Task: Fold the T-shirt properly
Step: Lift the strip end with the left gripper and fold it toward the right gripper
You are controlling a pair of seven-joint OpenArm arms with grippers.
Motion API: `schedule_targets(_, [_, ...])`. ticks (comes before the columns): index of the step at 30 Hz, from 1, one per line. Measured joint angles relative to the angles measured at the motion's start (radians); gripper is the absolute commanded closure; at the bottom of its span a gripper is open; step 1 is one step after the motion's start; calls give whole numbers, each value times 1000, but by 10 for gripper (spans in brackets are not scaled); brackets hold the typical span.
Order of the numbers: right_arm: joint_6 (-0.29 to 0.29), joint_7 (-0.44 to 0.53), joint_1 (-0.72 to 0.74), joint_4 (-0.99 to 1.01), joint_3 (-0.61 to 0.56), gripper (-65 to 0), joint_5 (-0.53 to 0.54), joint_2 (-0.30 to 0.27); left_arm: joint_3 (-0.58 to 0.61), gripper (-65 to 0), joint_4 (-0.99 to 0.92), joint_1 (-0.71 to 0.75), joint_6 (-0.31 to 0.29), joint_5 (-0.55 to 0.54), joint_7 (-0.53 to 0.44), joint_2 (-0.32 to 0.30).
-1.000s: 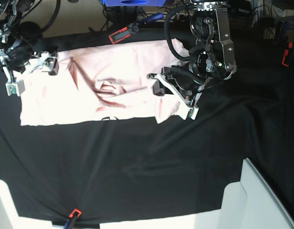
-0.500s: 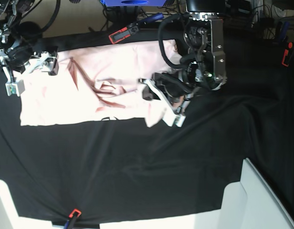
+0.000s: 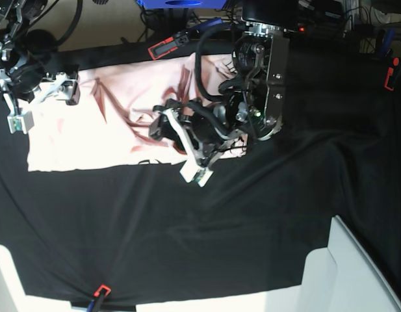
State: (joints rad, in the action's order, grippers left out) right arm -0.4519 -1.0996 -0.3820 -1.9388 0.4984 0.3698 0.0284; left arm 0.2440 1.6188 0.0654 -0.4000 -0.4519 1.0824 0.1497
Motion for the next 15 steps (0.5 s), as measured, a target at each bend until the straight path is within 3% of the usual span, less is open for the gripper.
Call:
schedule_targets(6, [0, 2, 10, 0, 0, -548, 1, -13, -8, -381, 87, -16, 0, 3, 16, -5])
schedule_targets(10, [0, 2, 16, 0, -2, -548, 1, -14, -24, -375, 174, -31, 0, -4, 4, -49])
schedule_targets(13, [1, -3, 15, 0, -49, -547, -11, -26, -136, -373, 199, -14, -4, -16, 4, -84])
schedule_targets(15, [-3, -5, 13, -3, -139, -543, 1, -71, -245, -368, 198, 9, 0, 2, 1, -126])
